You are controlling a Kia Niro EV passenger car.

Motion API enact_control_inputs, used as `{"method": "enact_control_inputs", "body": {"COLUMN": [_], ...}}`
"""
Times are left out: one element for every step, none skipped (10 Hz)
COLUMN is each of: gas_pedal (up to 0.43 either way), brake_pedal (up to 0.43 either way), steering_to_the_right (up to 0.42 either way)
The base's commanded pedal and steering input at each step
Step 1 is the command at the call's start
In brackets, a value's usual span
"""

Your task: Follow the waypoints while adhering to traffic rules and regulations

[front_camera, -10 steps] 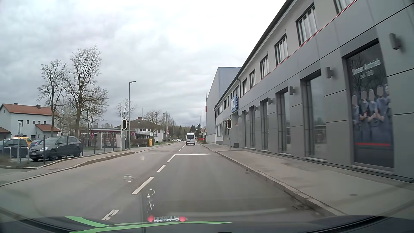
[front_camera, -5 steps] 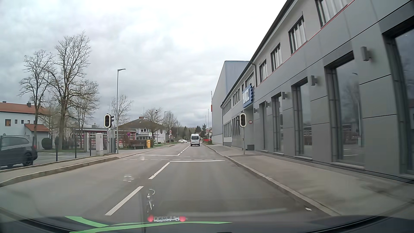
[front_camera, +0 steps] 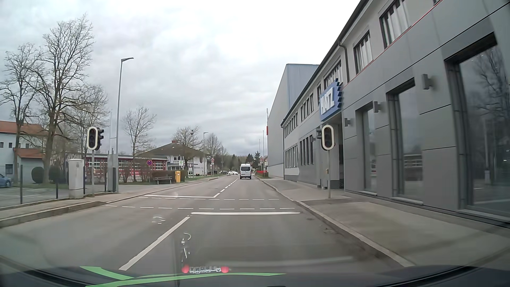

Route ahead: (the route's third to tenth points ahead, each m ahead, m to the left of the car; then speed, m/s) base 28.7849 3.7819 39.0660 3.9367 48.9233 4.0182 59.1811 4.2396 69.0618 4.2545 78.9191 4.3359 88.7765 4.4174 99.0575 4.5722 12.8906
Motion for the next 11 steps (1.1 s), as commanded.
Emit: {"method": "enact_control_inputs", "body": {"gas_pedal": [0.138, 0.138, 0.138, 0.138, 0.138, 0.138, 0.138, 0.138, 0.138, 0.13, 0.13], "brake_pedal": [0.0, 0.0, 0.0, 0.0, 0.0, 0.0, 0.0, 0.0, 0.0, 0.0, 0.0], "steering_to_the_right": [-0.008, -0.008, -0.008, -0.008, -0.008, -0.007, -0.007, -0.008, -0.007, -0.006, -0.006]}}
